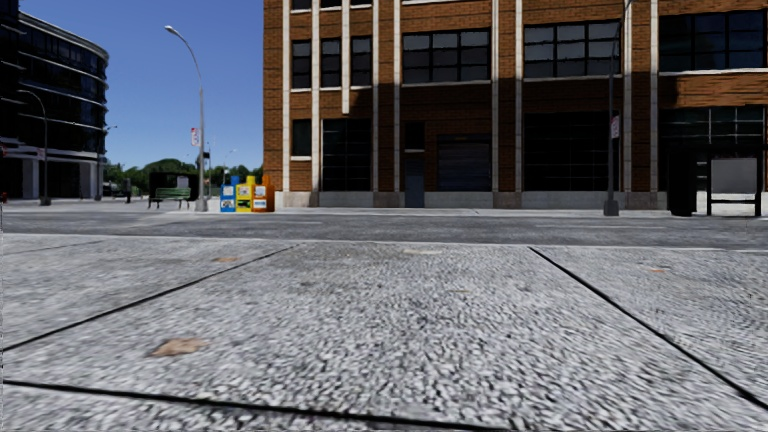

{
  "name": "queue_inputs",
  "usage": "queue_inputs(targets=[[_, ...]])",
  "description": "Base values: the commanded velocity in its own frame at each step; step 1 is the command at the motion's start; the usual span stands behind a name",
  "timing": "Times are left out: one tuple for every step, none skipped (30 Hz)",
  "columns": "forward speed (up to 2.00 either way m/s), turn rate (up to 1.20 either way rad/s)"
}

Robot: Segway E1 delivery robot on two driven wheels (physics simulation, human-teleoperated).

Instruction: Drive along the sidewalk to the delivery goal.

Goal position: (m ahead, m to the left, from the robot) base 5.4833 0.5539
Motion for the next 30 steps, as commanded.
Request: queue_inputs(targets=[[1.56, -0.06], [1.56, 0.00], [1.56, 0.00], [1.56, 0.00], [1.56, 0.00], [1.56, 0.00], [1.56, 0.00], [1.56, 0.00], [1.56, 0.00], [1.56, -0.20], [1.56, -0.41], [1.56, -0.41], [1.56, -0.90], [1.56, -1.20], [1.56, -1.20], [1.56, -1.20], [1.56, -1.08], [1.56, -0.39], [1.56, -0.39], [1.56, -0.15], [1.56, 0.00], [1.56, 0.00], [1.56, 0.00], [1.56, 0.00], [1.56, 0.00], [1.56, 0.00], [1.56, 0.00], [1.56, 0.00], [1.56, 0.00], [1.56, 0.00]])
